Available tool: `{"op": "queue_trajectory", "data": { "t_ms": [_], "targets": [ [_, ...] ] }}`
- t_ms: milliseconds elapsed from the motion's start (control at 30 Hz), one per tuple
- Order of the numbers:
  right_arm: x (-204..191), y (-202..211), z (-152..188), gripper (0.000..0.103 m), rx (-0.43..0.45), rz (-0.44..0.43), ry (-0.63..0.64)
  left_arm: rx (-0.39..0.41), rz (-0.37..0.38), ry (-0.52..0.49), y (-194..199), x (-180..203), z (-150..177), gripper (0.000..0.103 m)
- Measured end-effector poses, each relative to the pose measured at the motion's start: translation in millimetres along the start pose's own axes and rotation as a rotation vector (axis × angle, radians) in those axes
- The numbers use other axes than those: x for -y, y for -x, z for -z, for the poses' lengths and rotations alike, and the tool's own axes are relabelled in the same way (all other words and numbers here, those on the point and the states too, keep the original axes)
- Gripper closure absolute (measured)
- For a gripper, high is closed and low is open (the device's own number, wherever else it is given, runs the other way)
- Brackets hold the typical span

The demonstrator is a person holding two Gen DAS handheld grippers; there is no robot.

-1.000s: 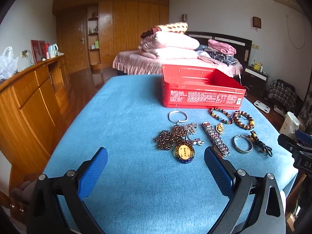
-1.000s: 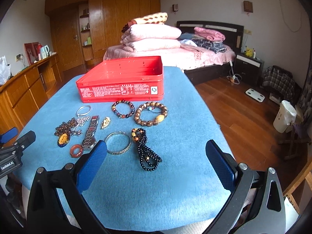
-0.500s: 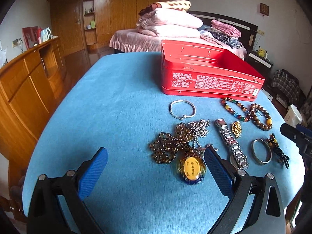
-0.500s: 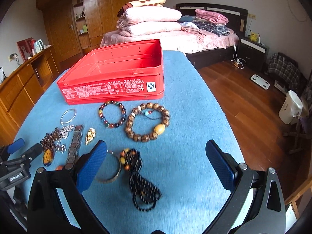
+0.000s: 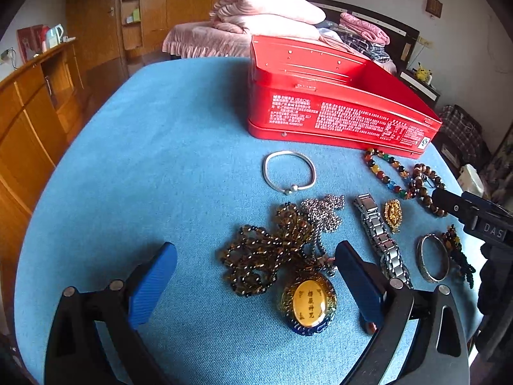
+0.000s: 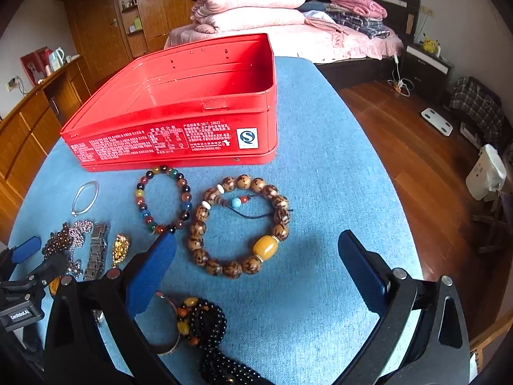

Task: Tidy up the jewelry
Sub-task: 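Grasp the gold pendant necklace with the left tool while the right tool grasps the wooden bead bracelet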

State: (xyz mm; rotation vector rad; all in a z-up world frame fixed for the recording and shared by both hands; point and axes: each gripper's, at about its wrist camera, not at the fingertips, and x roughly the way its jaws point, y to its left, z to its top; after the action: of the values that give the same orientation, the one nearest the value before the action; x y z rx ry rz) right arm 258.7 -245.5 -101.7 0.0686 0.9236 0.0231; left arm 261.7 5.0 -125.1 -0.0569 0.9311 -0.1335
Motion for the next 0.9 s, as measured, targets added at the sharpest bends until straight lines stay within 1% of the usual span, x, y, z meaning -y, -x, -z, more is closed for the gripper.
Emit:
{"op": "queue_trajectory", "data": {
  "t_ms": [133, 200, 333, 400, 433, 467, 600, 667, 767, 833, 900],
  "targets": [
    [9, 4, -5, 0.005, 0.008, -0.025, -0.029, 0.002, 0.017, -0.002, -1, 0, -1, 0.009],
    [14, 4, -10, 0.005, 0.000, -0.013, -0.039, 0.004, 0.007, -0.010, -1, 1, -3, 0.021],
    [21, -4, -14, 0.005, -0.036, -0.022, -0.066, 0.005, 0.012, -0.026, -1, 4, -6, 0.034],
    [21, -8, -15, 0.011, -0.049, -0.020, -0.067, 0.003, 0.015, -0.031, -2, 4, -8, 0.044],
    [23, -11, -15, 0.019, -0.060, -0.025, -0.070, 0.001, 0.019, -0.033, -2, 5, -9, 0.046],
    [23, -13, -15, 0.024, -0.067, -0.030, -0.075, -0.002, 0.030, -0.034, -3, 6, -10, 0.049],
    [24, -13, -15, 0.034, -0.059, -0.010, -0.064, -0.007, 0.038, -0.041, -5, 11, -14, 0.054],
    [25, -14, -14, 0.041, -0.059, -0.005, -0.063, -0.007, 0.041, -0.048, -6, 11, -15, 0.057],
    [25, -17, -17, 0.046, -0.062, 0.027, -0.029, -0.008, 0.049, -0.043, -7, 11, -16, 0.060],
    [21, -18, -15, 0.048, -0.061, 0.050, 0.008, -0.011, 0.052, -0.037, -7, 11, -16, 0.064],
    [21, -18, -13, 0.053, -0.057, 0.045, 0.015, -0.015, 0.067, -0.018, -6, 8, -17, 0.070]
  ]
}}
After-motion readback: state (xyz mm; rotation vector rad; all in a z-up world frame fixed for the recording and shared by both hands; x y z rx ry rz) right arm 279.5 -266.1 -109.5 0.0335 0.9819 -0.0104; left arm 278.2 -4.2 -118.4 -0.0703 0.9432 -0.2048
